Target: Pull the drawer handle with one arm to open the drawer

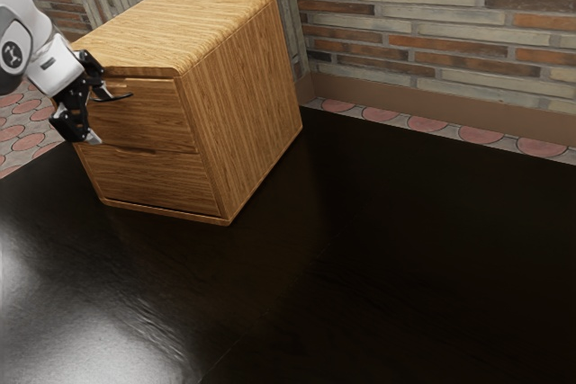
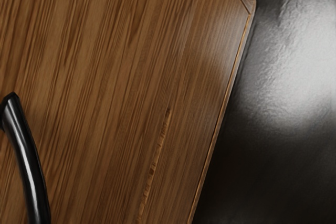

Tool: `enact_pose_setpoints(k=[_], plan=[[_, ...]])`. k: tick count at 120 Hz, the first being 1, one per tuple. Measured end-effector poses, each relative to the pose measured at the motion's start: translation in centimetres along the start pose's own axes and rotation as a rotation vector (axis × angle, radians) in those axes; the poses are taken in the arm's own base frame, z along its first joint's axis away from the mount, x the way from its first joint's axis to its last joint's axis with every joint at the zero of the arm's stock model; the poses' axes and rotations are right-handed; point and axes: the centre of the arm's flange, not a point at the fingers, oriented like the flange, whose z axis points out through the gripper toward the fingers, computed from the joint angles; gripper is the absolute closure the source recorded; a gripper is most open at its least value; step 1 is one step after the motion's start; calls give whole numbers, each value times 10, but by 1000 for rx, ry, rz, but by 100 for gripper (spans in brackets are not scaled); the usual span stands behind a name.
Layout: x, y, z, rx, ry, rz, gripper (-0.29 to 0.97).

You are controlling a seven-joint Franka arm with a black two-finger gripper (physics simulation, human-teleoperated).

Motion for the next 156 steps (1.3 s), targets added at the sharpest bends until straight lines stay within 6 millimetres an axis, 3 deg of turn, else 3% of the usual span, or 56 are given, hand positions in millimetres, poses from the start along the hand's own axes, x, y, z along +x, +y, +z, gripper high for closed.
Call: enact_pose_setpoints(k=[33,47,66,103,156], plan=[[-3,2,-7,9,12,-15,18],[-7,12,-7,-2,22,-22,15],[-13,21,-11,-8,30,-31,19],[-27,49,-26,-11,60,-49,24],[-41,93,-44,-14,95,-53,21]])
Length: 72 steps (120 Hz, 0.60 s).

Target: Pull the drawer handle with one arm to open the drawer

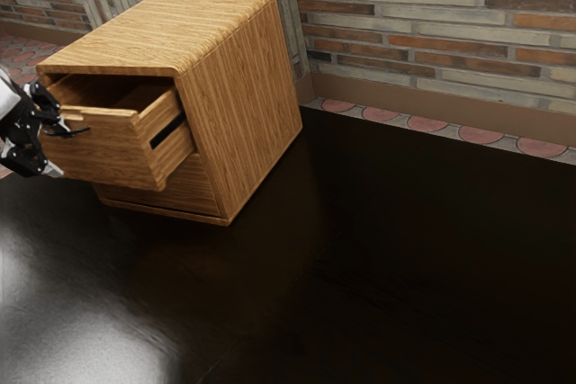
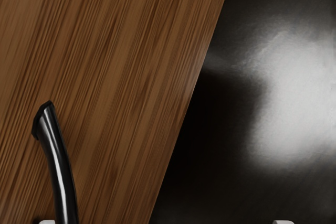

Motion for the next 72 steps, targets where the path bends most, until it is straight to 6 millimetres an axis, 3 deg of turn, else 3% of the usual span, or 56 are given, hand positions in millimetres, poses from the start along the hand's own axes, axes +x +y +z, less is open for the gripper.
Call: enact_pose_setpoints(k=[72], plan=[[-3,36,-7,-5,35,1,16]])
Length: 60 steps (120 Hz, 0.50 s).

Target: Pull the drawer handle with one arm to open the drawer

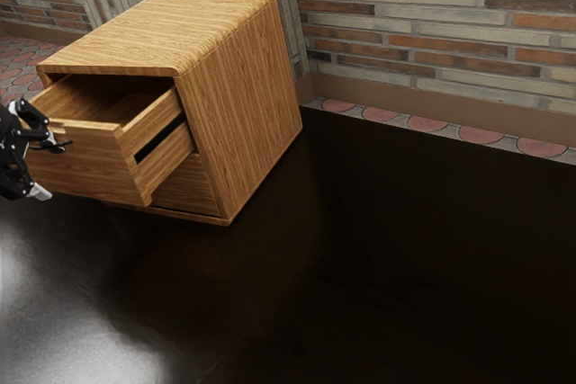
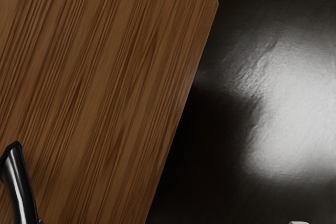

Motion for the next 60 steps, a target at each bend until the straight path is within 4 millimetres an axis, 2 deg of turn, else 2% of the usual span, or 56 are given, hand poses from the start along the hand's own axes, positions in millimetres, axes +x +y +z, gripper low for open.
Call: enact_pose_setpoints(k=[14,26,35,45,60], plan=[[1,2,-5,10,2,-1,33],[-2,3,-9,19,-8,-2,41],[-2,4,-7,17,-20,2,35],[-2,6,-5,11,-31,6,20],[-2,10,-5,9,-36,7,15]])
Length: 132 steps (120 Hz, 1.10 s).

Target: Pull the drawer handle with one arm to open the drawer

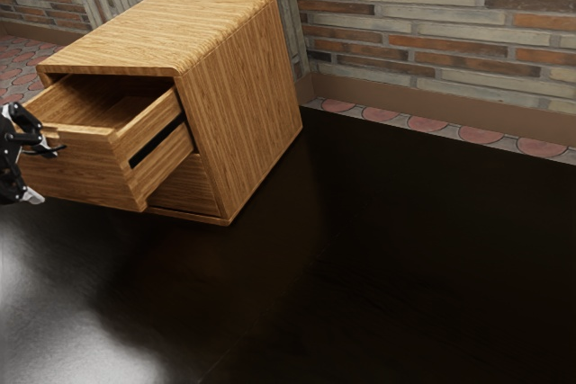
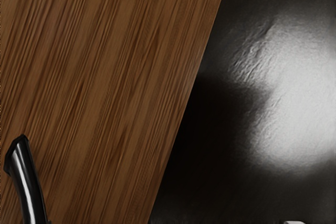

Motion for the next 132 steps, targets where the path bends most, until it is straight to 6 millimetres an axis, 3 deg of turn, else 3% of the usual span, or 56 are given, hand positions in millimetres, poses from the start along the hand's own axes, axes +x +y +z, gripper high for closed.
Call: enact_pose_setpoints(k=[12,29,57,64,69,71,74,97,102,106,113,122,132], plan=[[4,1,0,-1,-1,2,16],[11,5,-2,0,1,6,31],[11,7,-3,3,3,-7,32],[11,6,-6,9,1,-7,39],[11,4,-11,20,-4,-5,56],[11,3,-13,24,-6,-5,52],[13,3,-15,28,-8,1,59],[15,0,-28,50,-12,6,25],[23,-1,-34,63,-12,21,20],[35,-1,-41,75,-13,42,16],[78,1,-56,94,-18,106,12],[168,16,-79,98,-38,198,7],[281,15,-69,-3,-13,247,4]])
